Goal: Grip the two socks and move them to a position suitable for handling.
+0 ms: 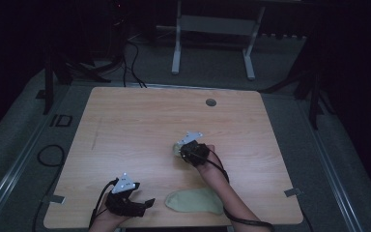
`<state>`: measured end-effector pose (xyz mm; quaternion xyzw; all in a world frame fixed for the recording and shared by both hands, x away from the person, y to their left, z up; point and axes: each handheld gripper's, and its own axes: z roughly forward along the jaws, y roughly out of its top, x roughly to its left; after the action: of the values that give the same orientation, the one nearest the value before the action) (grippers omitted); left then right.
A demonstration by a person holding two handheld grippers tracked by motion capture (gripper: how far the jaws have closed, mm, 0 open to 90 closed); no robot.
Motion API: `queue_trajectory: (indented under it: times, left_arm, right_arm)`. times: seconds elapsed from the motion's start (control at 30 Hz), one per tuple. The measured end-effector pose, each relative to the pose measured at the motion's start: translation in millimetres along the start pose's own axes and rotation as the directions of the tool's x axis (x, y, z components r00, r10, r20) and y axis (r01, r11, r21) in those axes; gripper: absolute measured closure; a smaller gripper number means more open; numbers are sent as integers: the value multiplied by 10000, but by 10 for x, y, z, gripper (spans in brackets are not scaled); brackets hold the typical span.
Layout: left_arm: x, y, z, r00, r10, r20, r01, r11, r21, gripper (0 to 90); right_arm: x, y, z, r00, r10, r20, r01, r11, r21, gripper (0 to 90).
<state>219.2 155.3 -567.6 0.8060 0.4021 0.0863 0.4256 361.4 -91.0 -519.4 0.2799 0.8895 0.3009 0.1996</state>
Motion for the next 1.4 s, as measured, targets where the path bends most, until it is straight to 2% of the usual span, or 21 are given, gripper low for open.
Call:
queue_trajectory:
  times: [0.07, 0.17, 0.2, 0.43, 0.5, 0.63, 0.7, 0.73, 0.8, 0.83, 0.87, 0.9, 0.97, 1.0, 1.07, 1.1, 1.17, 1.23, 1.3, 1.37, 1.4]
  left_arm:
    - [-6, 7, 10, 10000, -15, 53, 15, 10000, 15, 153]
    - [-8, 9, 14, 9999, -33, 110, 33, 10000, 32, 153]
    - [-25, 17, 25, 10000, -29, 89, 29, 10000, 64, 153]
    - [-11, 47, 57, 9998, -127, 161, 126, 9999, 61, 154]
    - [-16, 69, 74, 9998, -48, 210, 47, 10000, 46, 154]
    - [-36, 137, 120, 9998, 61, 209, -64, 9999, 150, 154]
    - [-40, 197, 131, 9997, 115, 224, -118, 9999, 108, 155]
    - [-40, 197, 131, 9997, 115, 224, -118, 9999, 108, 159]
    - [-37, 275, 146, 9994, 235, 252, -237, 9997, 95, 162]
    - [-40, 372, 184, 9987, 426, 282, -430, 9990, 154, 162]
    - [-40, 372, 184, 9987, 426, 282, -430, 9990, 154, 162]
    - [-45, 426, 214, 9983, 502, 300, -508, 9985, 187, 163]
    - [-49, 481, 248, 9979, 545, 353, -553, 9982, 248, 163]
    - [-49, 638, 365, 9972, 506, 543, -525, 9980, 338, 178]
    - [-43, 685, 406, 9976, 474, 514, -493, 9981, 371, 209]
    - [-23, 771, 496, 9981, 301, 543, -324, 9986, 424, 209]
    - [-13, 808, 542, 9988, 183, 452, -203, 9989, 431, 212]
    - [14, 899, 686, 9989, 169, 431, -196, 9977, 643, 264]
    - [34, 945, 793, 9992, 186, 352, -218, 9956, 915, 326]
    - [54, 978, 879, 9994, 90, 323, -126, 9937, 1117, 340]
    - [54, 978, 879, 9994, 90, 323, -126, 9937, 1117, 386]
  right_arm:
    - [17, -114, -110, 10000, 82, 10, -82, 10000, -26, 841]
    - [44, -149, -127, 9999, 55, -86, -55, 10000, 67, 841]
    - [111, -217, -133, 9998, -92, -167, 94, 9999, 98, 840]
    - [241, -412, -13, 9995, 10, -318, 9, 9983, 578, 836]
    - [250, -447, 7, 9995, 65, -299, -52, 9991, 415, 835]
    - [253, -437, -7, 9993, -92, -355, 110, 9987, 493, 798]
    - [244, -435, -47, 9987, -105, -498, 119, 9995, 282, 768]
    - [237, -434, -76, 9989, -125, -461, 136, 9996, 253, 757]
    - [201, -425, -154, 9987, -107, -502, 109, 9999, 24, 735]
    - [173, -415, -202, 9992, -97, -399, 93, 9999, -98, 720]
    - [173, -415, -202, 9992, -97, -399, 93, 9999, -98, 720]
    - [86, -383, -292, 9994, 80, -343, -91, 9995, -316, 691]
    - [86, -383, -292, 9994, 80, -343, -91, 9995, -316, 691]
    - [-50, -339, -389, 9987, 422, -302, -437, 9977, -510, 691]
    - [-104, -322, -391, 9980, 476, -405, -494, 9978, -450, 689]
    - [-117, -317, -377, 9975, 484, -512, -502, 9981, -361, 678]
    - [-124, -316, -352, 9969, 478, -618, -497, 9983, -302, 669]
    - [-132, -327, -251, 9931, 615, -995, -626, 9980, -80, 621]
    - [-118, -344, -179, 9921, 622, -1092, -613, 9981, 119, 618]
    - [-112, -365, -113, 9920, 598, -1114, -568, 9979, 301, 615]
    - [-112, -365, -113, 9920, 598, -1114, -568, 9979, 301, 615]
